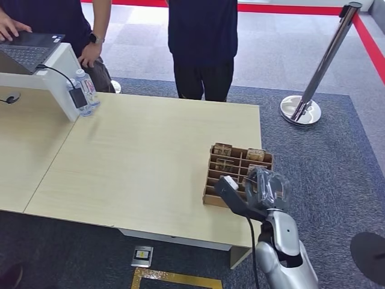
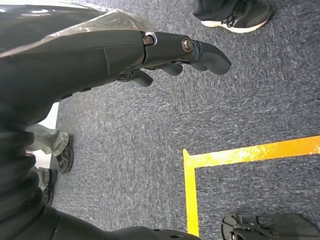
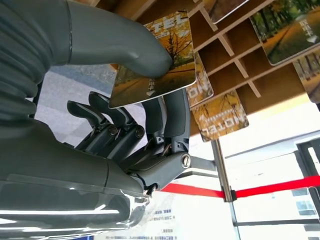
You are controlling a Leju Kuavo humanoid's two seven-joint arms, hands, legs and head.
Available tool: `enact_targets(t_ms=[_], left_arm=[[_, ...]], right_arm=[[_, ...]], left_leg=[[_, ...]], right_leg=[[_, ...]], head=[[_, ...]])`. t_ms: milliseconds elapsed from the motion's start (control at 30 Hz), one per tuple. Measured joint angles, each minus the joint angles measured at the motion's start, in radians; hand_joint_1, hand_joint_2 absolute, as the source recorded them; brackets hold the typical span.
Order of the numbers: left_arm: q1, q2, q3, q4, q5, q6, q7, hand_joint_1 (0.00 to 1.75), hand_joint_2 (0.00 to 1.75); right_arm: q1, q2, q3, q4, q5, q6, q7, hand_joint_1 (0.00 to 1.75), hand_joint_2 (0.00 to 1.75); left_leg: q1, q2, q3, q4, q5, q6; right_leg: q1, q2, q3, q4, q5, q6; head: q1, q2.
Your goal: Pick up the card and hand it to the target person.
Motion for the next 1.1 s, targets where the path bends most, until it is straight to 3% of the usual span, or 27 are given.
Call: enact_targets(t_ms=[400, 633, 867, 1100], left_arm=[[0.000, 0.000, 0.000, 0.000, 0.000, 0.000, 0.000, 0.00, 1.75], [0.000, 0.000, 0.000, 0.000, 0.007, 0.002, 0.001, 0.00, 1.75], [-0.001, 0.000, 0.000, 0.000, 0.007, 0.010, 0.003, 0.00, 1.75], [-0.002, 0.000, -0.001, 0.000, 0.001, 0.011, 0.002, 0.00, 1.75]], right_arm=[[-0.019, 0.002, 0.000, -0.006, -0.001, 0.002, -0.003, 1.75, 1.75], [-0.067, 0.006, 0.008, -0.008, -0.048, 0.005, -0.052, 1.75, 1.75], [-0.231, 0.032, 0.055, 0.022, -0.157, 0.039, -0.097, 1.75, 1.75], [-0.460, 0.106, 0.096, 0.167, -0.239, 0.057, -0.124, 1.74, 1.75]], left_leg=[[0.000, 0.000, 0.000, 0.000, 0.000, 0.000], [0.000, 0.000, 0.000, 0.000, 0.000, 0.000], [0.000, 0.000, 0.000, 0.000, 0.001, -0.001], [0.000, 0.000, 0.000, 0.000, 0.002, -0.001]], right_leg=[[0.000, 0.000, 0.000, 0.000, 0.000, 0.000], [0.000, 0.000, 0.000, 0.000, 0.000, 0.000], [0.000, 0.000, 0.000, 0.001, 0.001, -0.001], [0.000, 0.000, -0.001, 0.002, 0.001, -0.001]], head=[[0.000, 0.000], [0.000, 0.000], [0.000, 0.000], [0.000, 0.000]])
